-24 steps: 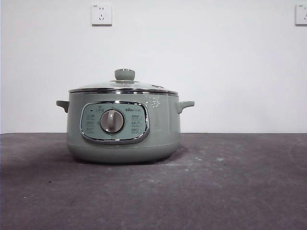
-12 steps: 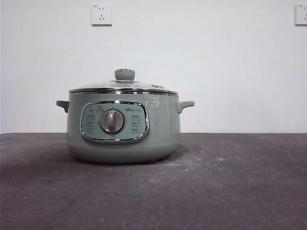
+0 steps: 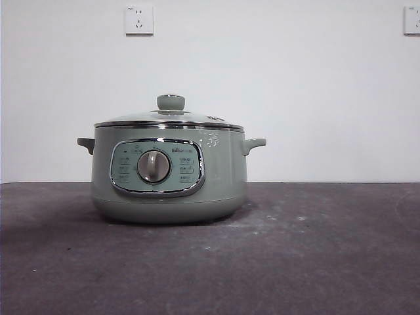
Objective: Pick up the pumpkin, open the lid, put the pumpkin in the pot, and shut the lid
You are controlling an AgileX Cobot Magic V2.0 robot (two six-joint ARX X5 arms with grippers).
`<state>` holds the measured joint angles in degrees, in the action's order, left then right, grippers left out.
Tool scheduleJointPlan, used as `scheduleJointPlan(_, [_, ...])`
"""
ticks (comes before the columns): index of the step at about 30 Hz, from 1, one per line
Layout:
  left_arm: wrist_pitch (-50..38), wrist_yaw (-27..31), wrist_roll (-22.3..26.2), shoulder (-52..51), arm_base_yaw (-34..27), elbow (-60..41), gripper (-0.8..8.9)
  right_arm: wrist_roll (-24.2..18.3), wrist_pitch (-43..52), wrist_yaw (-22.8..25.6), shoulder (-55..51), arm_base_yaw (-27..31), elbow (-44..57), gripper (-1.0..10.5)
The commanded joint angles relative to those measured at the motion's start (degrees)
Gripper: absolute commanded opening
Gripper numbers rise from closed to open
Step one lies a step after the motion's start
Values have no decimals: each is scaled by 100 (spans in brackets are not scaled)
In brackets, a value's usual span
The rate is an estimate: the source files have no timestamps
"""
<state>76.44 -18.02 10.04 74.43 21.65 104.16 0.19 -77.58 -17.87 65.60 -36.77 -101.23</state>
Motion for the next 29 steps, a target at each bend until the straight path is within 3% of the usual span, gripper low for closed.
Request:
scheduleJointPlan(1, [-330, 33, 140, -118, -179, -11, -3, -9, -87, 0, -17, -4, 17, 1])
scheduleJointPlan(4, [-1064, -68, 378, -374, -516, -24, -3, -9, -87, 0, -17, -4, 17, 1])
scheduleJointPlan(12, [-2524, -181, 413, -1471, -1436, -647, -3, -9, -87, 0, -15, -4, 17, 1])
scheduleJointPlan(17, [-4103, -120, 415, -2588, -2002, -2347, -3, -9, -87, -2, -48, -4, 17, 1])
scheduleJointPlan(22, [-5493, 369, 398, -3652, -2291, -4280, -3, -9, -87, 0, -48, -4, 17, 1])
scheduleJointPlan(29, [-6697, 531, 304, -4933, -2363, -6544, -3, -9, -87, 0, -55, -4, 17, 1])
